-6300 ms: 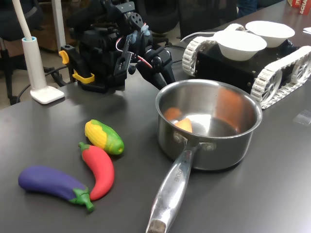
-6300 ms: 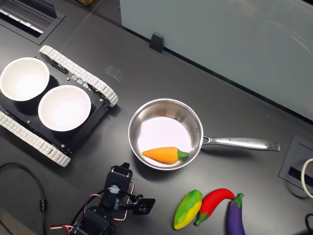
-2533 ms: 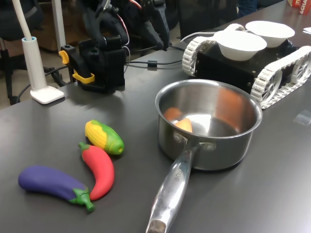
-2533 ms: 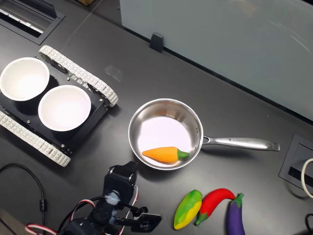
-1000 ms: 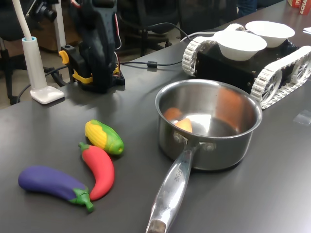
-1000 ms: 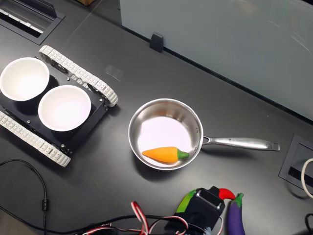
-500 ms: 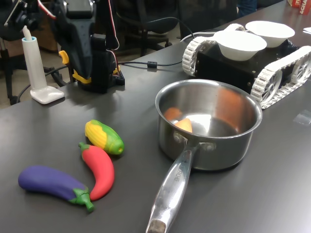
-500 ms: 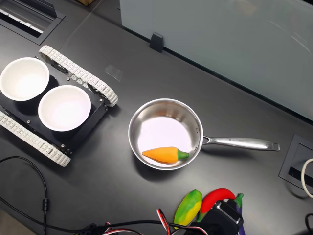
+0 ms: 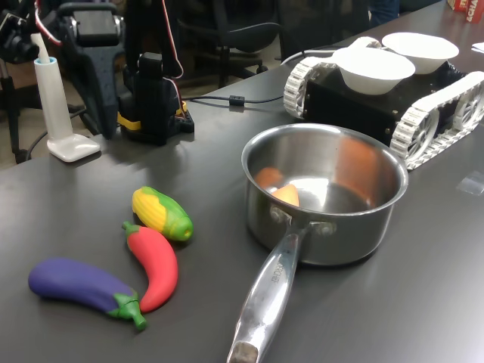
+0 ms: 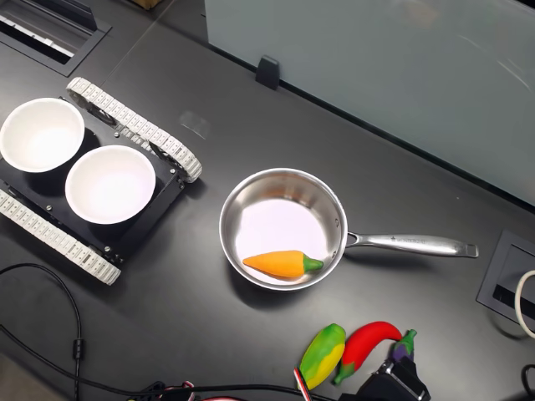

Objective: Pick up the chilli and place them in the pan

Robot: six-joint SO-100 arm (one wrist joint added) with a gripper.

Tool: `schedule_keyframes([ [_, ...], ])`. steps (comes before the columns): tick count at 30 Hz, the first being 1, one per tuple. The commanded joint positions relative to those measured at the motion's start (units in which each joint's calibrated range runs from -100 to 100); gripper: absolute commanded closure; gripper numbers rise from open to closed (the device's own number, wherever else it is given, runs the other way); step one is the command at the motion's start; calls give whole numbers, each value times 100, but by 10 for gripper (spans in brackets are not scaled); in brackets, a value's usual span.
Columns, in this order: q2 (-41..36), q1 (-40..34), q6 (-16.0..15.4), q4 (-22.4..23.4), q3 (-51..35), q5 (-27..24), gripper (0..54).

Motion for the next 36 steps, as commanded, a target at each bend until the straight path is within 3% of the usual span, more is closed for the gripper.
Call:
schedule_keyframes([
  [1,-4,97,-34,34,-466,10,482],
  [11,291,143,-34,25,-484,54,411],
  [20,451,155,-34,34,-348,420,364],
  [27,662,189,-34,17,-375,713,279],
  [36,873,189,-34,0,-366,850,246],
])
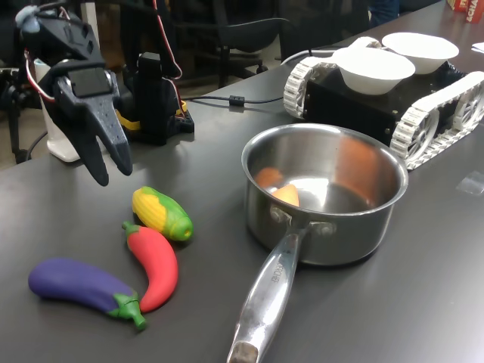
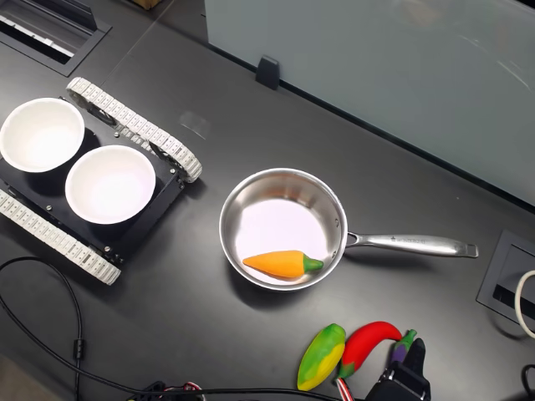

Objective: Pick up the chilli and place them in the pan

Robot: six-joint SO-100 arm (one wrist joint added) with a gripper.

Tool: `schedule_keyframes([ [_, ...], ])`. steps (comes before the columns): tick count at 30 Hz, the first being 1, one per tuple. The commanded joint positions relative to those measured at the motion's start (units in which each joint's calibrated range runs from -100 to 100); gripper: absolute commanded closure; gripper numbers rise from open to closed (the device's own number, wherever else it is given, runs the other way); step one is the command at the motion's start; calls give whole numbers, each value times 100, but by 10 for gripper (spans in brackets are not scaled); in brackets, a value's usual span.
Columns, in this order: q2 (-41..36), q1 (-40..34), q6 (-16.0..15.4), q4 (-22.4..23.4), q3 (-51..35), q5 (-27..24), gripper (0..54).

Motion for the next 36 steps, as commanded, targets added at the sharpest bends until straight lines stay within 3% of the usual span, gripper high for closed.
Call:
schedule_keyframes([
  [1,-112,57,-34,0,-339,161,245],
  [13,40,103,-25,8,-221,493,216],
  [20,74,183,0,8,-48,962,214],
  [36,445,34,412,-341,252,1387,201],
])
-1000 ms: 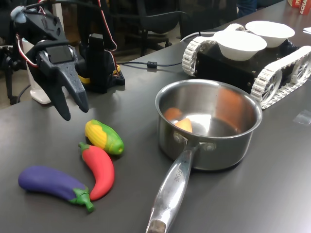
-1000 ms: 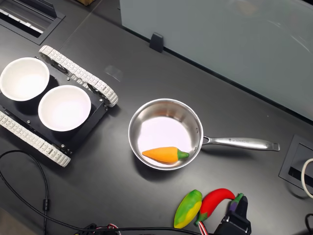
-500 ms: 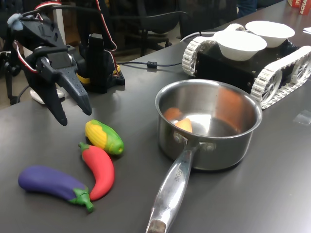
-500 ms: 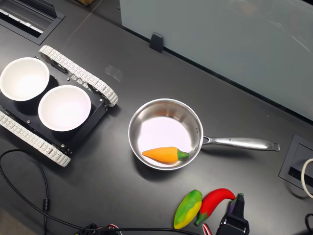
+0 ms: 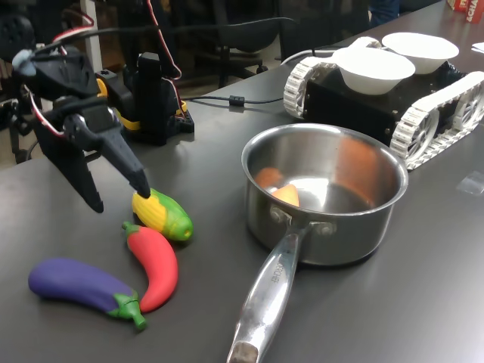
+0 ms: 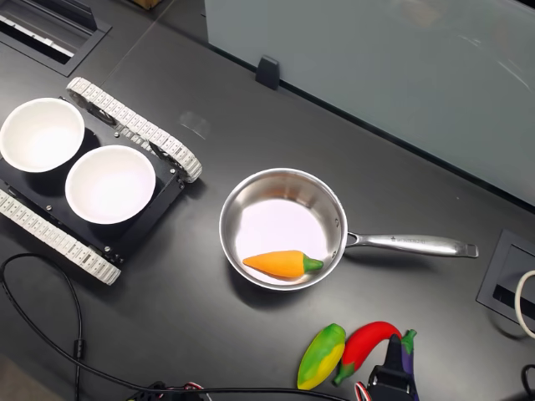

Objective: Pick up the chilli and place them in the pan

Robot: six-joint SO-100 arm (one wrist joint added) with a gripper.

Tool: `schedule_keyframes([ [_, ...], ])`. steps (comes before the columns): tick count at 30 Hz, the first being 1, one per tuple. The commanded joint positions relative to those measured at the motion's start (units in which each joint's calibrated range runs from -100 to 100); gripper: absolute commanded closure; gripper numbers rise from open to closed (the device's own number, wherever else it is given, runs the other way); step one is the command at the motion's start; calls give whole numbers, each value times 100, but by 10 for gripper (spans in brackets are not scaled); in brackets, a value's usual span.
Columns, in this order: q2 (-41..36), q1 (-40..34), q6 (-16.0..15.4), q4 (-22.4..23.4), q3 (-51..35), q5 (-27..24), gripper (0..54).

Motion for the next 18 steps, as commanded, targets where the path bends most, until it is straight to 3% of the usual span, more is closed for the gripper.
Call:
schedule_keyframes([
  [1,-43,-54,134,-274,-65,73,200],
  [18,227,-628,630,-615,335,234,192],
])
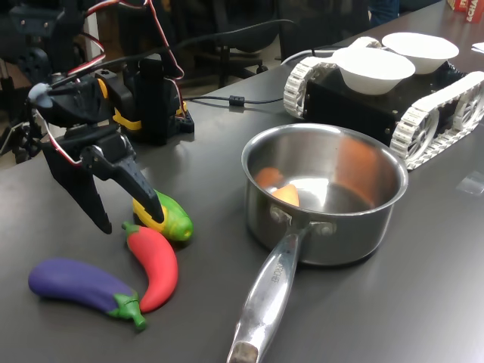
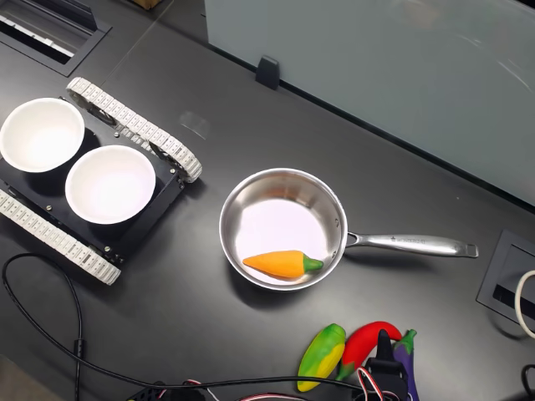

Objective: Pick up the chilli and place them in the pan

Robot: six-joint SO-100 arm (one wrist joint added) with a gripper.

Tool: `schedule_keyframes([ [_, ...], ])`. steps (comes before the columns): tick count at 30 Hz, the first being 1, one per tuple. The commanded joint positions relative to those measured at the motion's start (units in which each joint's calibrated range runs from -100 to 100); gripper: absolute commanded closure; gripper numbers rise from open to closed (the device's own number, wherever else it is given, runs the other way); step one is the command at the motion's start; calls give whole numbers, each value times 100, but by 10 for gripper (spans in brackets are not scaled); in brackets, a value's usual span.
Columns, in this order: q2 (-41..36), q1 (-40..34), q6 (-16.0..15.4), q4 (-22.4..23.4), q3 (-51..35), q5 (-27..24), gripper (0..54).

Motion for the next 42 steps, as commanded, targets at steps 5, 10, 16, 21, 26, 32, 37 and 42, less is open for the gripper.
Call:
schedule_keyframes([
  [5,93,-201,174,-266,-72,107,187],
  [10,236,-305,267,-292,-127,161,178],
  [16,270,-465,317,-352,-63,171,176],
  [21,329,-649,469,-352,1,195,178],
  [26,388,-672,477,-335,-9,230,183],
  [32,531,-729,620,-326,-36,288,201],
  [37,523,-775,729,-266,64,337,223],
  [42,582,-844,897,-241,100,371,246],
])
